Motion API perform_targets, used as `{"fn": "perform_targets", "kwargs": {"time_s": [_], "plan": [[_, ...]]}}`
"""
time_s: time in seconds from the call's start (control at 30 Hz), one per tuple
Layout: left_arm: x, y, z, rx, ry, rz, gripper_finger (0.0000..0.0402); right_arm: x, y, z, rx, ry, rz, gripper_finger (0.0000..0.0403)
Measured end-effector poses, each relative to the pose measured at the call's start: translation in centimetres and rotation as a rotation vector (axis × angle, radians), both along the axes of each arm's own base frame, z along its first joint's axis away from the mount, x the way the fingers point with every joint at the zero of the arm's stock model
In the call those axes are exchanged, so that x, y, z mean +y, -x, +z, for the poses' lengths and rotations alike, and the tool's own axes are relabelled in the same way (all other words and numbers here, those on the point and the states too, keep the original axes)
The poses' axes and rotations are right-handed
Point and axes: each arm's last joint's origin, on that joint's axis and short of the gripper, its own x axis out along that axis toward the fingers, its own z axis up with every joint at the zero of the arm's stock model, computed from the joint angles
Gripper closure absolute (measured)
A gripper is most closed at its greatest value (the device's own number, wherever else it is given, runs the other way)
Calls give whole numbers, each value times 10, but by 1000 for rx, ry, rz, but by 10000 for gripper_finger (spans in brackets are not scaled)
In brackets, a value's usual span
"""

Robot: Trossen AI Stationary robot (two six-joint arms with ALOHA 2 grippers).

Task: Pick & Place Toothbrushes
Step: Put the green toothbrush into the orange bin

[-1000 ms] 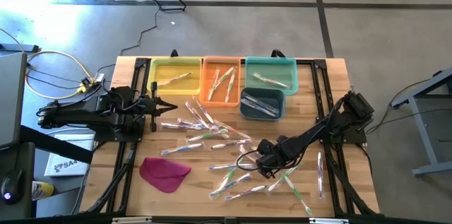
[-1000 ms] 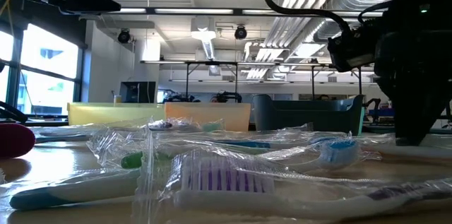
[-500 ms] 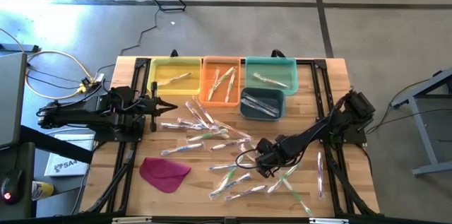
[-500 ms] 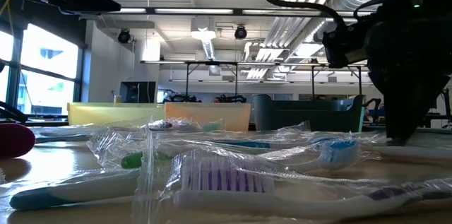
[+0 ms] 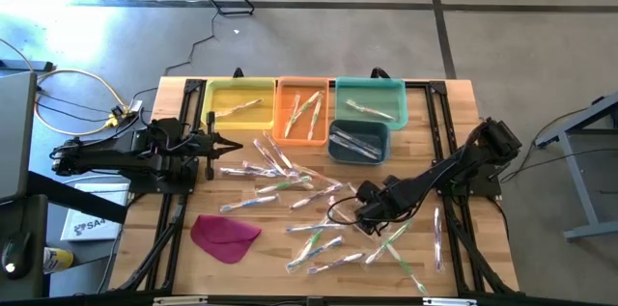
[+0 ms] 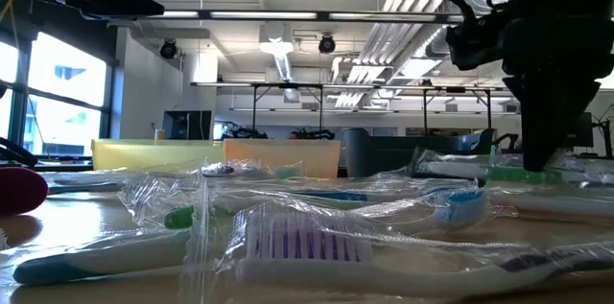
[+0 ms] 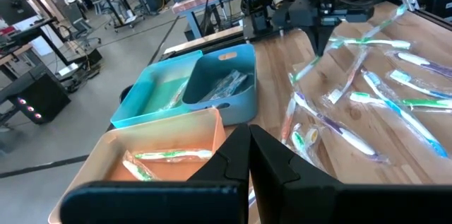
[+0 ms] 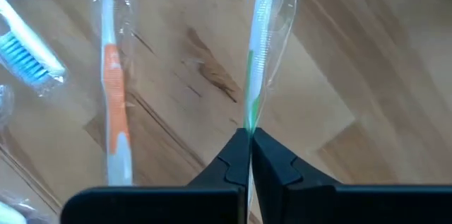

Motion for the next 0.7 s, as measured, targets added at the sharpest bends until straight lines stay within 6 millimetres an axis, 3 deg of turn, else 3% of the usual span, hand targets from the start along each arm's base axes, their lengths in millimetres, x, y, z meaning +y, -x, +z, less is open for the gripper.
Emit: {"fn": "perform_targets", "kwargs": {"time_s": [0.4, 0.7], "plan": [[0, 0, 0, -1, 0, 0, 402, -22, -2, 35, -179, 63, 13, 400], [0, 0, 0, -2, 0, 0, 402, -34, -18, 50, -356, 162, 106, 399]]}}
